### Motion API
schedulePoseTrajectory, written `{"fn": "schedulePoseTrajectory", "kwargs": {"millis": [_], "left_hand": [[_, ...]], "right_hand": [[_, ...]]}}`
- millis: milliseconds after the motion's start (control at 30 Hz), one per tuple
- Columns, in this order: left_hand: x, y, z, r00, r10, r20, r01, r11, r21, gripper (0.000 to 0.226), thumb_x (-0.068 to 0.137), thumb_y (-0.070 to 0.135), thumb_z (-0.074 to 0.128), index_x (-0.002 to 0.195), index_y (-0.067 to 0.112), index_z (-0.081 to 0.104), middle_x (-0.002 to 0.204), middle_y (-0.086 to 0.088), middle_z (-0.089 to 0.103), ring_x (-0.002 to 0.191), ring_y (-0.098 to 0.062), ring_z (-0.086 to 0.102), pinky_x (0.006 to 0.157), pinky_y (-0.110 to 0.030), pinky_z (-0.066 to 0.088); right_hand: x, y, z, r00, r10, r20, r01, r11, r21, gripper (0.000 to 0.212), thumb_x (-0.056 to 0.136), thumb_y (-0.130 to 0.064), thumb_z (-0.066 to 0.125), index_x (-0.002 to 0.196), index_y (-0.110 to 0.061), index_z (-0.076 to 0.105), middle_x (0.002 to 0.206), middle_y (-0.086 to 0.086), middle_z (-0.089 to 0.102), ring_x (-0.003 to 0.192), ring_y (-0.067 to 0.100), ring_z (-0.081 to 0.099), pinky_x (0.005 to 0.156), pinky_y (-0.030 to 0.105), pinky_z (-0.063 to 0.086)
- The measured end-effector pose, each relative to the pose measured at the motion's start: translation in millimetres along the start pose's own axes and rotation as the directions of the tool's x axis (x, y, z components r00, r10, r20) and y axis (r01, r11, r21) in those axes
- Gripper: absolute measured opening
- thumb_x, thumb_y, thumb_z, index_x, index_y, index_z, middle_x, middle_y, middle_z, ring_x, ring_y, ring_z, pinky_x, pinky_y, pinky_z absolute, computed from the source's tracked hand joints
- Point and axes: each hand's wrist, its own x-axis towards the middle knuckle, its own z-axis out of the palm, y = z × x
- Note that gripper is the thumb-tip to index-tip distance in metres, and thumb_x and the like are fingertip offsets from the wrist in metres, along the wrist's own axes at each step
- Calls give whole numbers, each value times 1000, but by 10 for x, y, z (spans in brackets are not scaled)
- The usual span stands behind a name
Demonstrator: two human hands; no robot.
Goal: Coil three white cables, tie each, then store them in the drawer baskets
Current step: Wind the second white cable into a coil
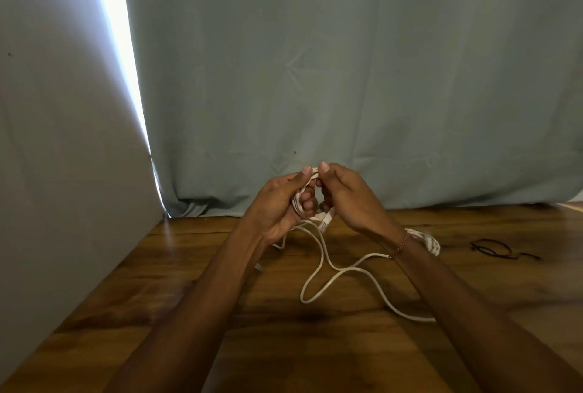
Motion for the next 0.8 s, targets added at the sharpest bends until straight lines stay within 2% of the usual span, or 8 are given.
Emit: {"fn": "schedulePoseTrajectory", "kwargs": {"millis": [67, 167, 267, 367, 433, 567, 700, 800], "left_hand": [[-5, -43, 65, 1000, 7, -5, -7, 999, 41, 30, 98, 31, 58, 97, 2, 66, 62, -3, 42, 57, -14, 46, 55, -26, 45], [8, -128, 218, 998, 19, -56, -14, 995, 96, 35, 106, 31, 50, 81, 10, 64, 59, -1, 33, 52, -12, 38, 50, -25, 39], [26, -207, 418, 989, 17, -145, -7, 997, 72, 43, 106, 31, 49, 67, 15, 58, 55, -1, 31, 46, -12, 33, 46, -25, 32], [38, -250, 638, 979, 34, -201, -18, 997, 79, 41, 105, 28, 50, 66, 14, 53, 52, 1, 32, 43, -10, 31, 45, -26, 27], [54, -286, 765, 978, 28, -206, -19, 999, 49, 42, 105, 27, 51, 65, 14, 49, 47, 2, 34, 40, -10, 31, 43, -24, 27], [131, -371, 934, 986, 7, -169, -5, 1000, 12, 40, 105, 29, 50, 68, 15, 44, 47, 3, 31, 38, -10, 28, 42, -23, 24], [192, -526, 1133, 989, -25, -147, 28, 999, 19, 38, 105, 29, 50, 70, 15, 45, 49, 2, 31, 40, -10, 28, 41, -23, 25], [242, -686, 1342, 988, -57, -141, 60, 998, 17, 38, 104, 30, 51, 70, 16, 45, 49, 2, 29, 39, -10, 27, 40, -23, 23]], "right_hand": [[-53, 13, -43, 997, -51, -56, 41, 986, -160, 45, 107, -48, 31, 98, -14, 59, 82, 3, 60, 67, 13, 56, 66, 36, 52], [-118, 27, -138, 998, -32, -54, 22, 984, -176, 47, 107, -48, 29, 103, -12, 59, 86, 4, 61, 73, 16, 59, 70, 39, 53], [-212, 44, -232, 998, -24, -61, 13, 983, -183, 48, 107, -48, 31, 105, -8, 58, 87, 6, 60, 75, 17, 57, 74, 46, 54], [-304, 19, -372, 995, -7, -95, -6, 992, -129, 45, 108, -46, 32, 111, -7, 55, 88, 6, 59, 75, 13, 57, 71, 36, 50], [-364, 7, -528, 992, 22, -126, -31, 997, -71, 45, 108, -45, 33, 114, -7, 55, 88, 6, 64, 75, 13, 62, 72, 30, 52], [-495, 89, -881, 975, 73, -211, -78, 997, -15, 50, 106, -50, 34, 108, -12, 65, 97, 9, 73, 91, 21, 72, 84, 33, 58], [-682, 215, -1273, 944, 138, -301, -136, 990, 25, 41, 107, -44, 37, 112, -13, 62, 100, 7, 71, 92, 20, 72, 82, 30, 60], [-825, 405, -1581, 915, 188, -357, -194, 981, 21, 31, 108, -35, 43, 113, -11, 62, 101, 7, 71, 94, 23, 72, 85, 37, 61]]}}
